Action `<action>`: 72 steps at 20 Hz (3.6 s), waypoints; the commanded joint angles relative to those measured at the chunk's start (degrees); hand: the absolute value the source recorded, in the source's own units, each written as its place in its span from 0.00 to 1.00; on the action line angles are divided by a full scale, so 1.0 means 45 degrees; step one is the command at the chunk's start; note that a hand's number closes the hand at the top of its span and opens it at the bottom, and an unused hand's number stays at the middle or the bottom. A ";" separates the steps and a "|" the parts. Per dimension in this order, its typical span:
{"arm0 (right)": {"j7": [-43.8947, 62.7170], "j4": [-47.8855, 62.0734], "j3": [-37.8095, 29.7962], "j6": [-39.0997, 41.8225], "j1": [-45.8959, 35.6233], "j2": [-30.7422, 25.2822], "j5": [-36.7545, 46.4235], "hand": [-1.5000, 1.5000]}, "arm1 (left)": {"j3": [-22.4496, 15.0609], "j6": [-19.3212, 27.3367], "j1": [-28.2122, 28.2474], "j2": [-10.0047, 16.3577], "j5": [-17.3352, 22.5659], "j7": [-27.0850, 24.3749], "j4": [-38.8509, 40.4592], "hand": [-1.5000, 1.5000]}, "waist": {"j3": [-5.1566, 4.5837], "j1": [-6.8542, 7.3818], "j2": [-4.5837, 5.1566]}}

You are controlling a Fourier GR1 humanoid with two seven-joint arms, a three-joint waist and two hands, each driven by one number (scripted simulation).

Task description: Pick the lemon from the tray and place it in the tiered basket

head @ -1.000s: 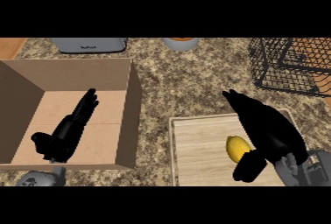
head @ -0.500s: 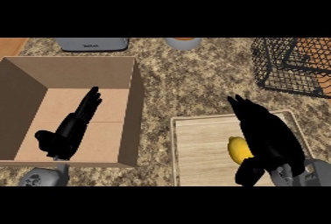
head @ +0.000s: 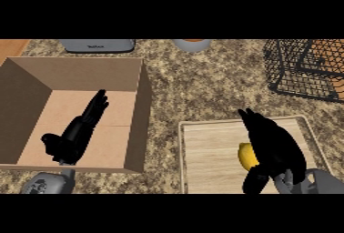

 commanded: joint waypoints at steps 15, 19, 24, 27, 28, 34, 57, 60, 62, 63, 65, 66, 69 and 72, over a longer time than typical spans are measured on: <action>0.0335 0.1112 -0.0844 -0.0012 0.2764 0.0818 0.2038 0.00 | 0.0046 -0.0244 -0.0020 -0.1124 -0.0543 -0.0445 0.1187 0.50 | -0.0117 -0.0046 0.0105; 0.0170 0.1492 -0.1216 0.0448 0.2514 0.1744 0.2570 0.00 | 0.0173 -0.0412 0.0104 -0.1138 -0.0499 0.0284 0.0299 0.50 | -0.0114 0.0060 0.0099; -0.1940 0.3107 -0.2023 -0.0196 0.2611 0.2608 0.3096 1.00 | 0.0578 -0.0816 0.0061 -0.1231 -0.0889 -0.1217 0.1784 0.50 | -0.0113 0.0074 0.0123; -0.2911 0.2635 -0.1224 -0.1748 0.3330 0.3027 0.4825 1.00 | 0.0873 -0.1102 -0.0261 -0.0868 -0.0658 -0.0367 0.1087 0.50 | -0.0109 0.0055 0.0109; -0.3305 0.2844 -0.1985 -0.1120 0.2946 0.2888 0.4432 1.00 | 0.0873 -0.1024 -0.0450 -0.1167 -0.0711 -0.0276 0.1405 0.50 | -0.0111 0.0058 0.0115; -0.2930 0.1782 -0.2658 0.0264 0.2790 0.3503 0.4926 1.00 | 0.1046 -0.1302 0.0497 -0.1146 -0.0975 -0.0509 0.0845 0.50 | -0.0114 0.0079 0.0102; -2.0044 1.2250 -1.3873 0.0954 0.2671 -0.5460 -0.3018 1.00 | 0.0819 -0.1002 0.0117 -0.1412 -0.1176 -0.0235 0.0445 0.50 | 0.0032 0.0032 0.0227; -2.1390 1.4045 -1.4300 0.2103 0.1785 -0.6399 -0.3209 1.00 | 0.0659 -0.1323 -0.0105 -0.1377 -0.1095 0.0104 0.0500 0.50 | -0.0021 0.0456 0.0287; -2.1682 1.5192 -1.4305 0.2832 0.0946 -0.7037 -0.3138 1.00 | 0.0566 -0.0988 -0.0363 -0.1741 -0.1248 0.0067 0.0660 0.50 | -0.0033 0.0679 0.0345; -2.1765 1.5584 -1.3979 0.3105 0.0475 -0.7326 -0.2798 1.00 | 0.0452 -0.1002 -0.0675 -0.1980 -0.1287 0.0022 0.1145 0.50 | -0.0047 0.0724 0.0387; -2.1734 1.6348 -1.3708 0.3194 -0.0542 -0.7325 -0.2528 1.00 | 0.0417 -0.1181 -0.0626 -0.1955 -0.1255 -0.0215 0.1010 0.50 | -0.0052 0.0955 0.0391; -2.1700 1.6758 -1.3731 0.3593 -0.0932 -0.7394 -0.2624 1.00 | 0.0771 -0.1314 -0.0930 -0.1589 -0.1204 -0.0220 0.1296 0.50 | -0.0056 0.0935 0.0401; -2.0047 1.6996 -1.3268 0.4083 -0.3112 -0.7519 -0.2418 1.00 | 0.0502 -0.1231 -0.0966 -0.1782 -0.1462 -0.0169 0.1425 0.50 | -0.0087 0.1048 0.0366; -1.9313 1.7352 -1.2626 0.3955 -0.4527 -0.7155 -0.1770 1.00 | 0.0661 -0.1575 -0.0853 -0.1694 -0.1160 -0.0397 0.1342 0.50 | -0.0092 0.1241 0.0399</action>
